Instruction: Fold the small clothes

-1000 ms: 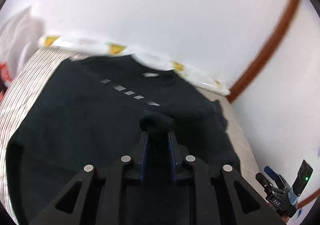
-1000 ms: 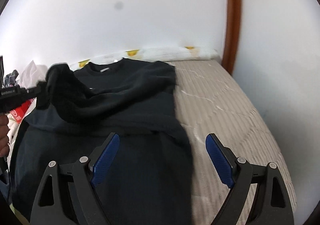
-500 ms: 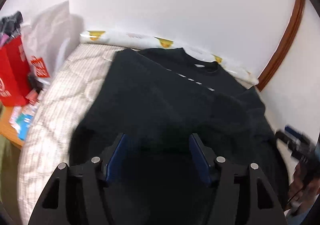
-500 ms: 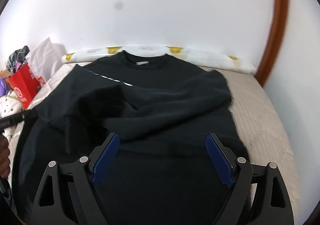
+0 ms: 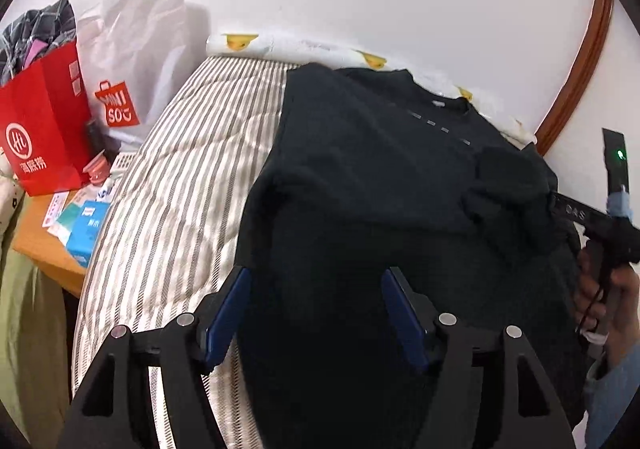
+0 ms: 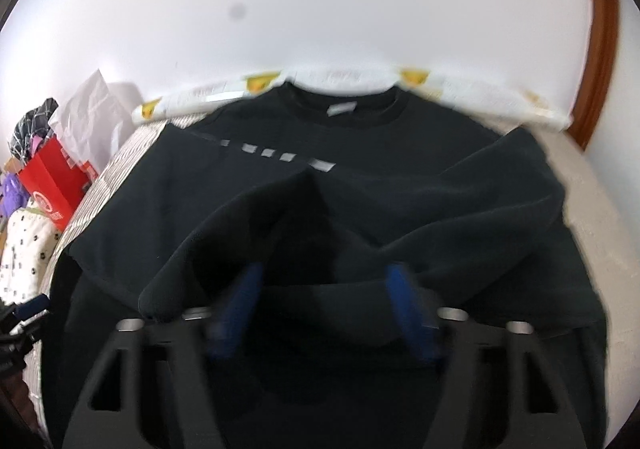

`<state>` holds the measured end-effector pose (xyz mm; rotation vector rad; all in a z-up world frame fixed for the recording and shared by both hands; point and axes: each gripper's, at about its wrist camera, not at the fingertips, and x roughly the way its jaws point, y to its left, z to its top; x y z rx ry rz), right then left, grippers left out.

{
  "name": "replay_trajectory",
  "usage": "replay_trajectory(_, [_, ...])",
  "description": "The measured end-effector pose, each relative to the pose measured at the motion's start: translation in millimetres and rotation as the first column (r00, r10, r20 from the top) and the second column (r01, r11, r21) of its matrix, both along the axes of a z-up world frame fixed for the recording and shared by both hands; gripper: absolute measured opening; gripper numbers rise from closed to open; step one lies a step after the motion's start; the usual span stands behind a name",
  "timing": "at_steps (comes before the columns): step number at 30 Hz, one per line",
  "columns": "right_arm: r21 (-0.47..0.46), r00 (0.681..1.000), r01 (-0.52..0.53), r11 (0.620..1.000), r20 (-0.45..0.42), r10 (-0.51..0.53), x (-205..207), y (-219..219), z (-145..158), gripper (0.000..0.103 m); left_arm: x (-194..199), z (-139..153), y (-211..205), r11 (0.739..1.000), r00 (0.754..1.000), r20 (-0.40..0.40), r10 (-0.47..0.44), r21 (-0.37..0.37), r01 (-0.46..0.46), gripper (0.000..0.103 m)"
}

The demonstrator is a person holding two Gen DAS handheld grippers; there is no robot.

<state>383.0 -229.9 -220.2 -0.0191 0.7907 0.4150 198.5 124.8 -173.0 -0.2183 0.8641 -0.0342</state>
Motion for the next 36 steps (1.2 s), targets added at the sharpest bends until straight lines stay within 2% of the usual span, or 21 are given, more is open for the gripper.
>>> replay_trajectory(2, [0.019, 0.999, -0.032, 0.999, -0.030, 0.033, 0.8, 7.2, -3.9, 0.003, -2.6, -1.8, 3.7, 1.000, 1.000, -0.002, 0.001, 0.003, -0.001, 0.066])
replay_trajectory(5, [-0.014, 0.999, -0.036, 0.999, 0.012, 0.037, -7.3, 14.7, 1.6, 0.000, -6.7, -1.2, 10.2, 1.000, 1.000, 0.003, 0.007, -0.009, -0.007, 0.067])
replay_trajectory(11, [0.012, 0.997, -0.042, 0.999, 0.065, 0.041, -22.5, 3.2, 28.7, 0.000, -11.2, -2.3, 19.2, 0.999, 1.000, 0.004, 0.029, -0.042, -0.029, 0.067])
replay_trajectory(13, [0.015, 0.997, -0.049, 0.999, 0.059, 0.048, -24.6, 1.2, 35.3, 0.000, -12.2, -2.8, 20.7, 0.998, 0.999, 0.000, 0.032, -0.056, -0.032, 0.067])
replay_trajectory(15, [0.034, 0.998, -0.053, 0.998, 0.021, 0.052, -27.2, -3.1, 38.3, 0.004, -14.3, -2.3, 21.0, 0.997, 0.999, 0.002, 0.033, -0.064, -0.032, 0.067])
replay_trajectory(16, [0.064, 0.997, -0.073, 0.995, 0.009, 0.073, -30.8, -5.3, 39.3, 0.013, -15.7, -1.8, 20.7, 0.997, 0.999, 0.004, 0.034, -0.066, -0.033, 0.067])
replay_trajectory(17, [0.079, 0.996, -0.087, 0.993, 0.012, 0.086, -34.9, -6.6, 39.8, 0.032, -17.0, -1.5, 20.2, 0.997, 0.999, 0.006, 0.033, -0.067, -0.033, 0.067])
replay_trajectory(18, [0.088, 0.995, -0.100, 0.991, 0.029, 0.098, -43.5, -7.7, 40.8, 0.044, -17.6, -1.6, 20.2, 0.997, 0.999, 0.005, 0.032, -0.068, -0.032, 0.067])
replay_trajectory(19, [0.082, 0.991, -0.124, 0.989, 0.062, 0.120, -55.0, -6.5, 41.3, 0.065, -17.9, -1.9, 19.6, 0.997, 0.999, 0.003, 0.032, -0.069, -0.031, 0.067])
replay_trajectory(20, [0.075, 0.987, -0.146, 0.986, 0.084, 0.139, -63.4, -4.3, 40.4, 0.073, -18.1, -2.4, 18.9, 0.997, 1.000, -0.001, 0.030, -0.069, -0.030, 0.067])
replay_trajectory(25, [0.043, 0.982, -0.186, 0.982, 0.045, 0.184, -73.8, 15.8, 18.4, 0.073, -21.4, -2.2, 16.4, 0.997, 1.000, -0.006, 0.026, -0.071, -0.027, 0.067])
replay_trajectory(27, [-0.021, 0.983, -0.179, 0.984, 0.038, 0.180, -68.9, 31.3, 8.4, 0.063, -23.7, -1.3, 16.9, 0.997, 1.000, -0.002, 0.026, -0.070, -0.026, 0.067])
replay_trajectory(29, [-0.066, 0.983, -0.179, 0.982, 0.019, 0.181, -61.9, 43.3, 2.5, 0.015, -26.1, -1.5, 18.9, 0.998, 1.000, -0.002, 0.028, -0.064, -0.028, 0.067])
replay_trajectory(36, [-0.037, 0.970, -0.235, 0.971, 0.061, 0.237, -37.0, 103.9, 26.5, 0.010, -31.5, -16.3, 24.4, 0.998, 0.999, -0.030, 0.014, -0.057, -0.016, 0.067])
